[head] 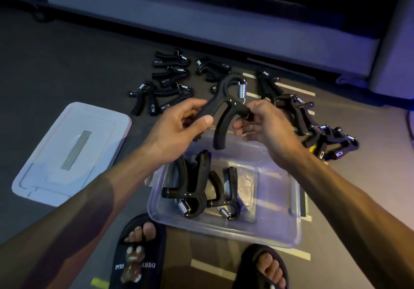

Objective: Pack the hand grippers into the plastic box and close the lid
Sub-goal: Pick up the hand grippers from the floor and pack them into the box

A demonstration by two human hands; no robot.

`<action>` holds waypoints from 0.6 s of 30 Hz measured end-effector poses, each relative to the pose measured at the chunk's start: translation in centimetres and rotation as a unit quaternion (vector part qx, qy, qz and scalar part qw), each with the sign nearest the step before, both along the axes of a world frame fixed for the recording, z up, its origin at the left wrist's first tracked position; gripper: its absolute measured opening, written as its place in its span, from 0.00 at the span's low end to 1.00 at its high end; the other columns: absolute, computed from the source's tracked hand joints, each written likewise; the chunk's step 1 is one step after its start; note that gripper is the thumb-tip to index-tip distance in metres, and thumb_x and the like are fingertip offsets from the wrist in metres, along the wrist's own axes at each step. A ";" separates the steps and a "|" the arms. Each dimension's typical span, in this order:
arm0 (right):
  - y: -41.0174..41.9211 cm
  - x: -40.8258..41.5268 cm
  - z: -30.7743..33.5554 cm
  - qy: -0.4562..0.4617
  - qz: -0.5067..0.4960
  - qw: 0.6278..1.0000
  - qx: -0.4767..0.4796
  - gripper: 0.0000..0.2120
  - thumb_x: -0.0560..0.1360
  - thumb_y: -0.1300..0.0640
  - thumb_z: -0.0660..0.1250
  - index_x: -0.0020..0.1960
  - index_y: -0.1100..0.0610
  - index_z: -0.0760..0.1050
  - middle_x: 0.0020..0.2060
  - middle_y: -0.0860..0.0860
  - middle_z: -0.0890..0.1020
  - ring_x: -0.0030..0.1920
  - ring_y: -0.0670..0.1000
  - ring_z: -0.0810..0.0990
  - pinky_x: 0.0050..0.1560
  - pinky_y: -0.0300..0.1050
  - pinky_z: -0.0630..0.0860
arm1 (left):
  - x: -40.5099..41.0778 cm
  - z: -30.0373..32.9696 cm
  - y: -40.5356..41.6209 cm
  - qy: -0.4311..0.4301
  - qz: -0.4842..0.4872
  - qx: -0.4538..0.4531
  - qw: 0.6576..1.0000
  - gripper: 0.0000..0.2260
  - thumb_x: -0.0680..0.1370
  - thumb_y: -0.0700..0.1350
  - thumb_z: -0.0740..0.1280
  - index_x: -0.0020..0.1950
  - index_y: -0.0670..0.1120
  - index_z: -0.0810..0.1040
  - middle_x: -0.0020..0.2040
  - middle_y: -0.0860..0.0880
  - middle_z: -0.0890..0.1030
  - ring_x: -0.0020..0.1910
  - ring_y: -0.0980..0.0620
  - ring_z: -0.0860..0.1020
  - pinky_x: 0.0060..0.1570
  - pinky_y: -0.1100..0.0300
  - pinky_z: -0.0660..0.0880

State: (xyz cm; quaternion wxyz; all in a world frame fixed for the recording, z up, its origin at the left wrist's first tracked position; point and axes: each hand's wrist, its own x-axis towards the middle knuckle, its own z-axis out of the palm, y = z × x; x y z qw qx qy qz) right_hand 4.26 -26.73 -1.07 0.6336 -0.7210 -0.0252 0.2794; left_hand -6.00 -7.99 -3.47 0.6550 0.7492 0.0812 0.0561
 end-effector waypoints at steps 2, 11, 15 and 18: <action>-0.7 0.4 0.4 -0.091 0.030 0.993 -0.073 0.06 0.81 0.59 0.57 0.53 0.54 0.73 0.43 0.51 0.84 0.40 0.49 0.83 0.44 0.48 0.74 | -0.2 0.5 0.3 -0.018 -0.024 0.022 0.999 0.12 0.78 0.43 0.72 0.61 0.51 0.81 0.43 0.55 0.83 0.41 0.56 0.81 0.46 0.60 0.78; -1.3 0.3 1.4 -0.221 0.366 0.898 -0.104 0.11 0.74 0.53 0.74 0.54 0.56 0.80 0.42 0.57 0.84 0.42 0.56 0.82 0.47 0.57 0.78 | 0.3 1.0 -0.8 -0.008 -0.019 0.031 0.999 0.17 0.68 0.54 0.81 0.50 0.47 0.84 0.40 0.46 0.85 0.36 0.43 0.84 0.40 0.46 0.83; -1.3 0.3 0.9 -0.170 0.351 0.917 -0.081 0.14 0.73 0.52 0.75 0.54 0.58 0.78 0.43 0.60 0.84 0.37 0.54 0.76 0.40 0.56 0.74 | 0.5 0.4 -1.5 0.000 0.010 -0.018 1.000 0.15 0.69 0.47 0.79 0.51 0.41 0.83 0.39 0.46 0.84 0.34 0.48 0.83 0.37 0.54 0.82; -1.5 0.0 0.6 -0.150 0.362 0.915 -0.097 0.14 0.75 0.53 0.73 0.56 0.59 0.74 0.41 0.53 0.85 0.34 0.47 0.76 0.38 0.46 0.72 | 0.5 0.4 -2.2 0.011 0.012 0.034 0.999 0.15 0.72 0.53 0.77 0.54 0.48 0.82 0.38 0.55 0.83 0.37 0.58 0.81 0.41 0.60 0.78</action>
